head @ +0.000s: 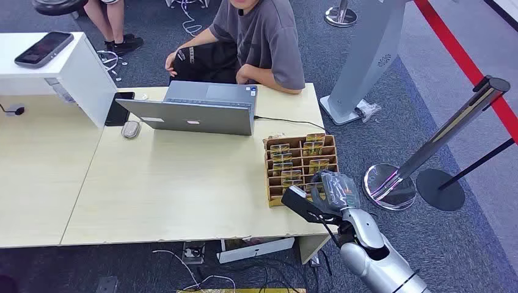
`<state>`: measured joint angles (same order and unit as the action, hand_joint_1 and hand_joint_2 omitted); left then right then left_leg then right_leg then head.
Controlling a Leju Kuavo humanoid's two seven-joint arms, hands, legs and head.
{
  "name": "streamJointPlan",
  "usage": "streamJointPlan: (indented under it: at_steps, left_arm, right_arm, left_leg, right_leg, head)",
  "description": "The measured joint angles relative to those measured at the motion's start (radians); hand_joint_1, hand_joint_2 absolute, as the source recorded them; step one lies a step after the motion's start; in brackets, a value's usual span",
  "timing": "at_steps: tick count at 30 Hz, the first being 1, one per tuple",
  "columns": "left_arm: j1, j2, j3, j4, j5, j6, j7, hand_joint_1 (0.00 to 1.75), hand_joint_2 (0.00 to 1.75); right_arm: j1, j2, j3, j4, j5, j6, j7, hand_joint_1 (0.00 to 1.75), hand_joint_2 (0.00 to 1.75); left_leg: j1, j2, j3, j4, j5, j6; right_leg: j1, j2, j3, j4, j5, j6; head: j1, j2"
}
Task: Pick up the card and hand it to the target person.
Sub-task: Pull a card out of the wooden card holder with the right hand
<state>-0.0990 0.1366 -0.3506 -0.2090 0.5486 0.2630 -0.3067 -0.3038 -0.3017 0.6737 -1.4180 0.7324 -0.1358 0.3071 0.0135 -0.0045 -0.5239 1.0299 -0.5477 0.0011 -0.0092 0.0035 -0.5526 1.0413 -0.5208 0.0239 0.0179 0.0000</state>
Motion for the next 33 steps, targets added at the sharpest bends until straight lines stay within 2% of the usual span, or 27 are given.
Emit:
streamJointPlan:
  at_steps: [7, 11, 25, 33]
  left_arm:
    - [0.0, 0.0, 0.0, 0.0, 0.005, 0.0, 0.001, 0.0, 0.0]
    - [0.0, 0.0, -0.001, 0.0, 0.006, 0.002, 0.002, 0.0, 0.0]
    - [0.0, -0.001, -0.008, 0.0, -0.004, 0.008, 0.003, 0.0, 0.0]
    - [0.0, 0.0, -0.008, 0.0, 0.005, 0.009, 0.002, 0.0, 0.0]
  right_arm:
    - [0.003, 0.002, 0.0, 0.003, -0.024, -0.018, -0.008, 1.4, 1.75]
    - [0.006, 0.007, 0.0, 0.008, -0.033, -0.031, -0.014, 1.31, 1.75]
    - [0.003, 0.014, -0.002, 0.018, -0.048, -0.043, -0.015, 1.51, 1.75]
    - [-0.046, -0.023, -0.024, -0.053, -0.006, 0.015, 0.031, 1.6, 1.75]
  left_leg:
    - [0.0, 0.0, 0.0, 0.0, 0.0, 0.0]
    - [0.0, 0.0, 0.001, 0.0, 0.0, 0.0]
    - [0.0, 0.002, 0.001, 0.0, 0.0, 0.0]
    - [0.0, 0.002, 0.001, 0.0, 0.001, 0.0]
  right_leg:
    - [0.0, 0.0, 0.0, 0.0, 0.0, 0.0]
    - [0.0, 0.0, 0.0, 0.0, 0.0, 0.0]
    - [0.0, 0.001, 0.0, 0.0, 0.0, 0.0]
    - [0.0, 0.001, 0.0, 0.0, 0.001, 0.0]
  head:
    - [0.0, 0.0]
    - [0.0, 0.0]
    - [0.0, 0.0]
    - [0.0, 0.0]
